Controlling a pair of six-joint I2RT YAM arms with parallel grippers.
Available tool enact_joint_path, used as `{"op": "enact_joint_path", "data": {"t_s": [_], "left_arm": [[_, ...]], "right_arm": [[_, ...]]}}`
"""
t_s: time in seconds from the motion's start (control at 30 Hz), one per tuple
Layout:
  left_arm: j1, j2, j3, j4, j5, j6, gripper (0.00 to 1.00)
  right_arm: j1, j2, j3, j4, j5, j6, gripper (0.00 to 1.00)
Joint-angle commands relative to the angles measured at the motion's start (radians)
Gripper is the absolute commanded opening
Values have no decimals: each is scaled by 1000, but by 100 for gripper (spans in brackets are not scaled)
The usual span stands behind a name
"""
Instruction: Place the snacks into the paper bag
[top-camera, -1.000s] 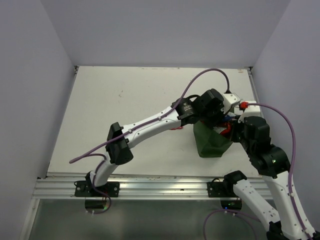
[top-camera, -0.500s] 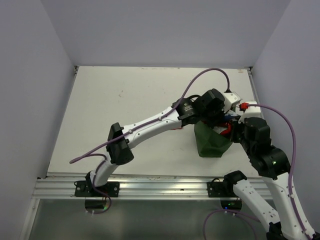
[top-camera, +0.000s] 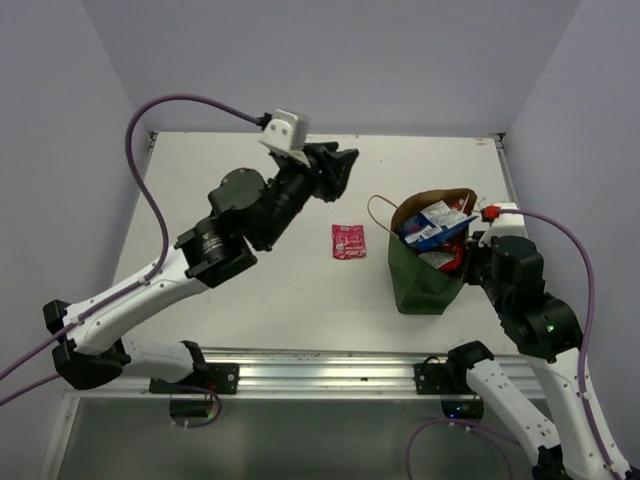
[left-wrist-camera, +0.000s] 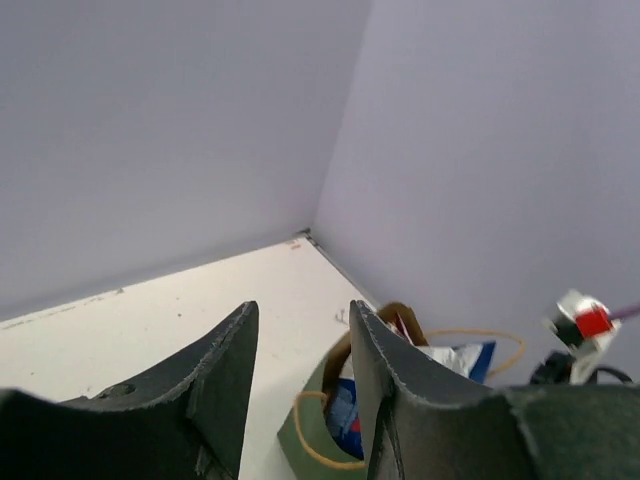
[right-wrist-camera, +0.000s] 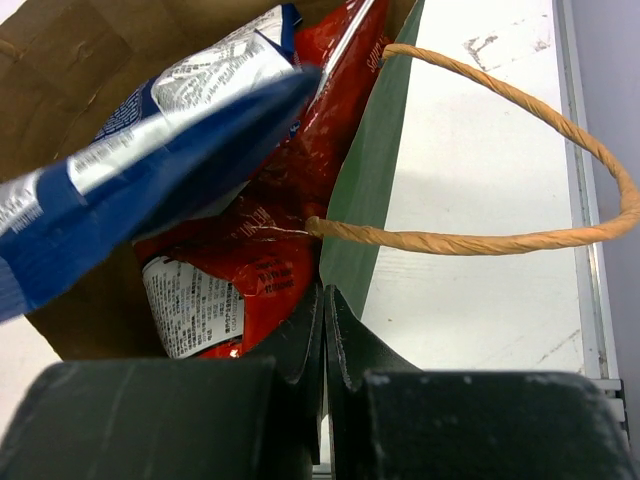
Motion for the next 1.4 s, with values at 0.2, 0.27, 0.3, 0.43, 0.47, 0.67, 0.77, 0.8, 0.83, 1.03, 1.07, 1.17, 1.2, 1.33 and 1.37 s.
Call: {"op": "enact_joint_path", "data": {"t_s": [0.2, 0.27, 0.3, 0.43, 0.47, 0.67, 0.77, 0.8, 0.83, 1.03, 1.07, 1.17, 1.2, 1.33, 1.37], "left_arm": [[335, 209, -355, -59, 85, -272, 68], [364, 286, -356, -49, 161, -295, 71], [374, 366, -353, -45, 234, -325, 73], [403, 489, -390, 122, 371, -366, 82], [403, 500, -398, 151, 382, -369, 84], [403, 606, -355, 210, 428, -402, 93], [401, 617, -370, 268, 457, -422, 93], [401, 626, -350, 264, 457, -425, 93], [403, 636, -335, 229, 457, -422, 94], [401, 709, -249, 138, 457, -402, 94], [401, 725, -240, 133, 468, -401, 94], [398, 765, -194, 83, 457, -387, 96], [395, 775, -166, 63, 446, -381, 95], [371, 816, -111, -68, 396, -341, 85], [368, 825, -108, -75, 386, -327, 82]], "right_arm": [[1, -7, 17, 23, -11, -5, 0], [1, -7, 17, 25, -11, -5, 0], [1, -9, 17, 23, -11, -7, 0], [1, -12, 17, 25, -11, -7, 0], [1, -12, 17, 23, -11, -7, 0], [1, -10, 15, 25, -15, -8, 0], [1, -10, 15, 25, -15, -8, 0], [1, -12, 15, 25, -17, -8, 0], [1, -12, 15, 26, -17, -10, 0], [1, -15, 15, 25, -17, -10, 0], [1, -13, 15, 26, -19, -8, 0], [1, -15, 15, 26, -19, -10, 0], [1, -15, 15, 25, -19, -10, 0], [3, -16, 15, 25, -17, -8, 0], [1, -16, 15, 26, -17, -8, 0]]}}
